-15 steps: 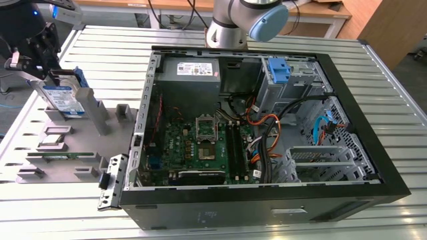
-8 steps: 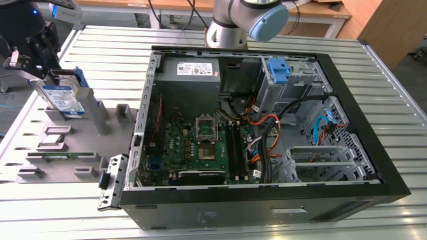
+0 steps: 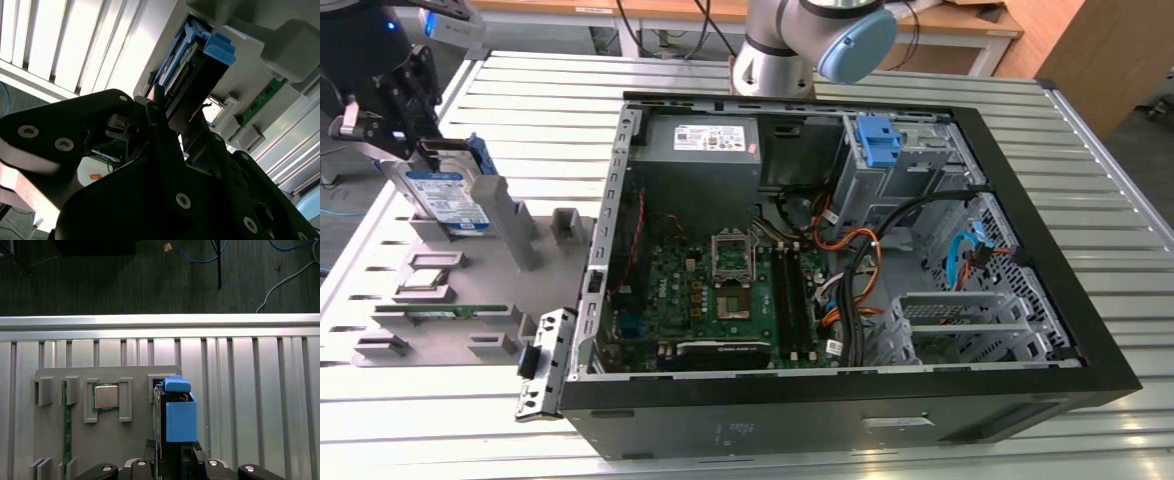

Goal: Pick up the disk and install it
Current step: 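Pick up the disk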

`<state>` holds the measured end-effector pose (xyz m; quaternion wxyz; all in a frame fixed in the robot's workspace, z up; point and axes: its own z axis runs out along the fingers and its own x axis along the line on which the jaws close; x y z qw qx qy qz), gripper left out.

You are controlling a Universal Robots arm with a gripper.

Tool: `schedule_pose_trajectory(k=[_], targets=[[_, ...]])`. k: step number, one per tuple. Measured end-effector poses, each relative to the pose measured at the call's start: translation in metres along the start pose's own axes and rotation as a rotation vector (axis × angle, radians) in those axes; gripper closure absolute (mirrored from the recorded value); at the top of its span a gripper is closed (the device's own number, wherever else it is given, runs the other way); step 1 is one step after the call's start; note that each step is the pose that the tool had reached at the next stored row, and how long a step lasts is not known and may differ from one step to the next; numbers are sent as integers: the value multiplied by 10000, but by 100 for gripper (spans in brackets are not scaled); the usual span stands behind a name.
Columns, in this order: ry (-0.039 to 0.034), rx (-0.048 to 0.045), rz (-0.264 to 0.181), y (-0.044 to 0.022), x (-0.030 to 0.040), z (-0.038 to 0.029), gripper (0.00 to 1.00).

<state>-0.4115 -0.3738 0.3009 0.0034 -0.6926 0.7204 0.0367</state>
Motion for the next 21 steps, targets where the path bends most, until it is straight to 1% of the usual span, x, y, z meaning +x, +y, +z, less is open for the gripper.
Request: schedule_pose_trajectory(k=[8, 14, 16, 17, 21], targets=[[-2, 3, 0, -1, 1, 24, 60], [-1, 2, -1, -1, 1, 28, 60], [0, 1, 0, -1, 1, 28, 62], [0, 1, 0, -1, 1, 28, 65], [-1, 2, 0, -2, 2, 37, 65]])
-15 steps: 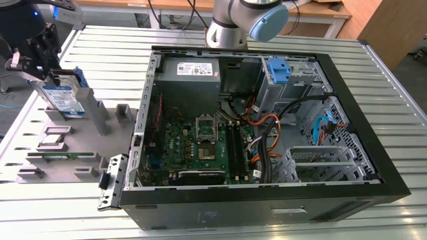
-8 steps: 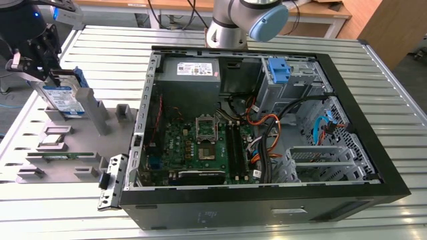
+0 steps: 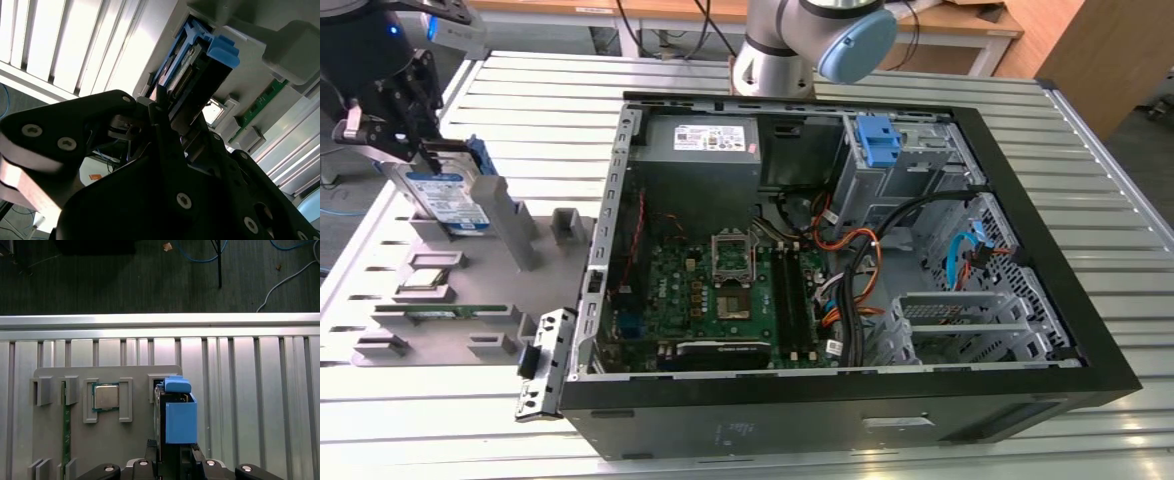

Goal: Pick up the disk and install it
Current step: 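Pick up the disk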

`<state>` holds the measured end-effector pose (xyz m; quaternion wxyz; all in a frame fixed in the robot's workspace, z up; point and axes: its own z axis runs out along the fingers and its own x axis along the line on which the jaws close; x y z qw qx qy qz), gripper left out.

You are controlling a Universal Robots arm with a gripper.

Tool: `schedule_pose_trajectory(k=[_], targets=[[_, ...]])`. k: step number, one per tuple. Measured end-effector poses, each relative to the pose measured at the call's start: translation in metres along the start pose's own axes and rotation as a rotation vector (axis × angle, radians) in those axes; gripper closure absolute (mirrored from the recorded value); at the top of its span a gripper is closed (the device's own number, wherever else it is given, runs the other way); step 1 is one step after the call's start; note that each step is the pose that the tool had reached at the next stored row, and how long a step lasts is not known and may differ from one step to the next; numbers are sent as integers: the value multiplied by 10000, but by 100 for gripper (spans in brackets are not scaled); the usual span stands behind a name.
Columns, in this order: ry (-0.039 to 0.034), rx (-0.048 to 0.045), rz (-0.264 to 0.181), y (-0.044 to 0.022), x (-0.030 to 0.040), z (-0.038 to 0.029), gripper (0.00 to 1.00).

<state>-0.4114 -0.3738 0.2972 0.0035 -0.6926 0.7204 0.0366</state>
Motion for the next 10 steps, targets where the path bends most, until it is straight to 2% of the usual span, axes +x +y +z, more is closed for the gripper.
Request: schedule_pose_trajectory(k=[10], targets=[[-1, 1, 0, 3, -3, -53, 65]])
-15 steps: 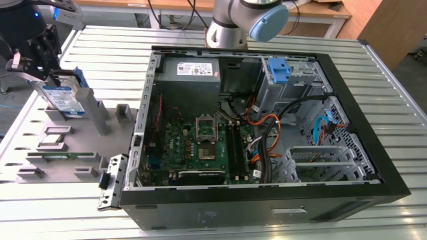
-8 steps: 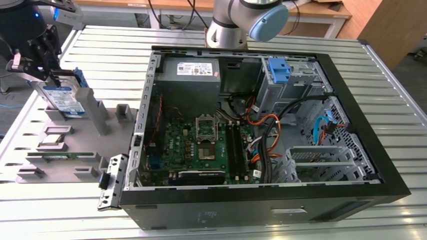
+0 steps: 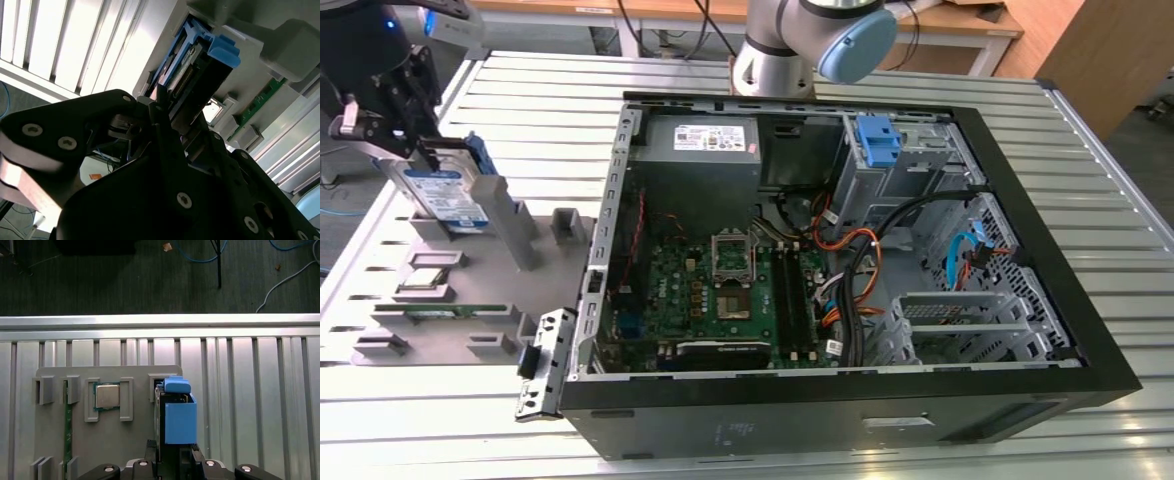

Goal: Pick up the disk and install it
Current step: 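Pick up the disk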

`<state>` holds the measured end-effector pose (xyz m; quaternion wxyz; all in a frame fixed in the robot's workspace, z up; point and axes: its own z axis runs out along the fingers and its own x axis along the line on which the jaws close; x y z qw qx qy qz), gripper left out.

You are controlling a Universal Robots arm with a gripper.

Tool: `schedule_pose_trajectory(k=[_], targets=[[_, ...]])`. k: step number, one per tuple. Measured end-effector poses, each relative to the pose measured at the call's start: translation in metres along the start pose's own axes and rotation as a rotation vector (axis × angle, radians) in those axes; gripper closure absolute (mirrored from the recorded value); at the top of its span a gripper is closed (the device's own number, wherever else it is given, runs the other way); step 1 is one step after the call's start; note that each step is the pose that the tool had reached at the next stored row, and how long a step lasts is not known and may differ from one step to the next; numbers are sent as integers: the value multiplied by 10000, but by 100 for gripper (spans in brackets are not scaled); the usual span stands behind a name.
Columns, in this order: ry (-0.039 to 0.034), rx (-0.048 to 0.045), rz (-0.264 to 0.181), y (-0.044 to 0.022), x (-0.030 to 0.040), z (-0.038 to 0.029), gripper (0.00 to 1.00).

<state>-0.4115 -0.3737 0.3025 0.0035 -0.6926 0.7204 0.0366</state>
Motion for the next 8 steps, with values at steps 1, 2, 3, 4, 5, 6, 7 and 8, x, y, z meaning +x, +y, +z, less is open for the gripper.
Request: schedule_pose_trajectory(k=[1, 2, 3, 4, 5, 6, 7, 8], targets=[[0, 0, 0, 1, -1, -8, 65], [1, -1, 0, 1, -1, -16, 65], [0, 0, 0, 1, -1, -24, 65], [1, -1, 0, 2, -2, -31, 65], [0, 0, 0, 2, -2, -40, 65], [1, -1, 0, 2, -3, -49, 65], [1, -1, 0, 3, -3, -57, 65], [1, 0, 0, 3, -4, -64, 65]])
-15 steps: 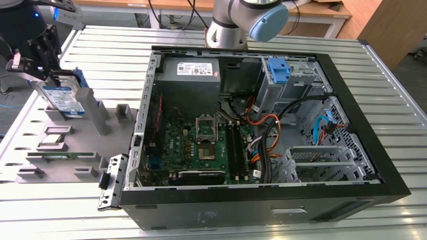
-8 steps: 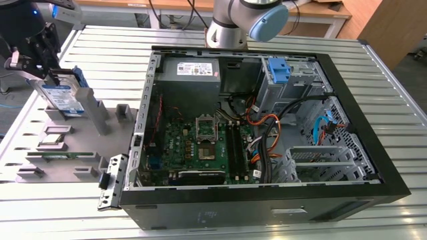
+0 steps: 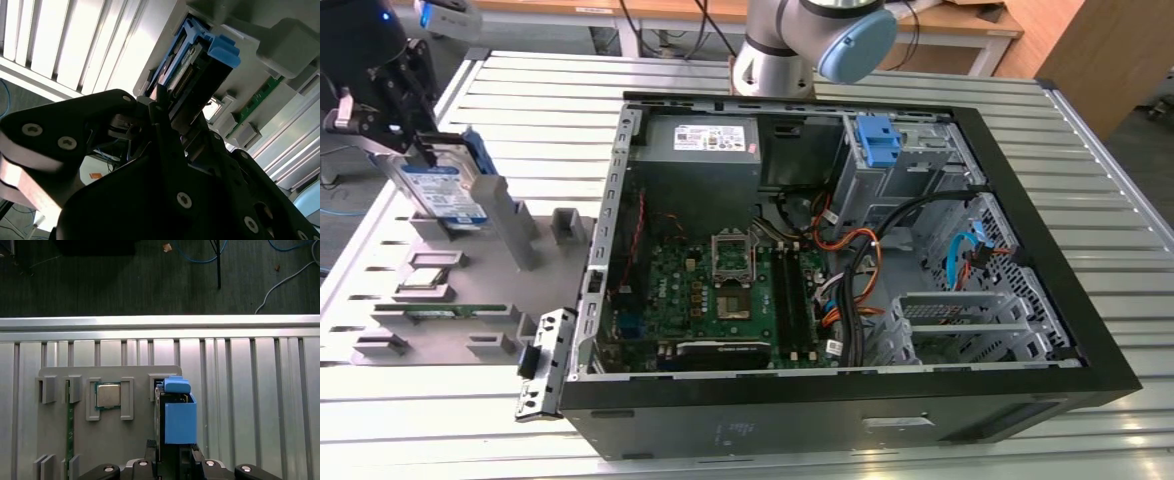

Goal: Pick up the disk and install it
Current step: 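Pick up the disk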

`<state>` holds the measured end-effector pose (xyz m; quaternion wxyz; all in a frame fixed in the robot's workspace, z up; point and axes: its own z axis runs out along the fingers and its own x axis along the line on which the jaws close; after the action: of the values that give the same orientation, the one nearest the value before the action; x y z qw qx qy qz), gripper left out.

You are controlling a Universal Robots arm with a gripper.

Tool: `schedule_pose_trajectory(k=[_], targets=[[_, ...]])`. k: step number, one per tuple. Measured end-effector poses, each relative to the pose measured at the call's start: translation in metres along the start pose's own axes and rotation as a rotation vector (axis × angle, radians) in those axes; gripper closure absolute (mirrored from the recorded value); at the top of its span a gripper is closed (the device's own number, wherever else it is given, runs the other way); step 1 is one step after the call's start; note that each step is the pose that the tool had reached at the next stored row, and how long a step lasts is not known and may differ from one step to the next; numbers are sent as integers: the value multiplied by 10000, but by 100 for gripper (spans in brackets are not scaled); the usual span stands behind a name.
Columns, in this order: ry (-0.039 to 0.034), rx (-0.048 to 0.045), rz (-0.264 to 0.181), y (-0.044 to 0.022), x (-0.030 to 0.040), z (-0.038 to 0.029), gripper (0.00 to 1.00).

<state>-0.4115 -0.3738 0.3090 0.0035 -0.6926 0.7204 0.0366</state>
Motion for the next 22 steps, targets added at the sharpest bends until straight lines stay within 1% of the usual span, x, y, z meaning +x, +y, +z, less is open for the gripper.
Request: schedule_pose_trajectory(k=[7, 20, 22], targets=[[1, -2, 0, 1, -1, -14, 65], [0, 0, 0, 5, -6, -105, 65], [-1, 2, 0, 5, -6, -107, 65]])
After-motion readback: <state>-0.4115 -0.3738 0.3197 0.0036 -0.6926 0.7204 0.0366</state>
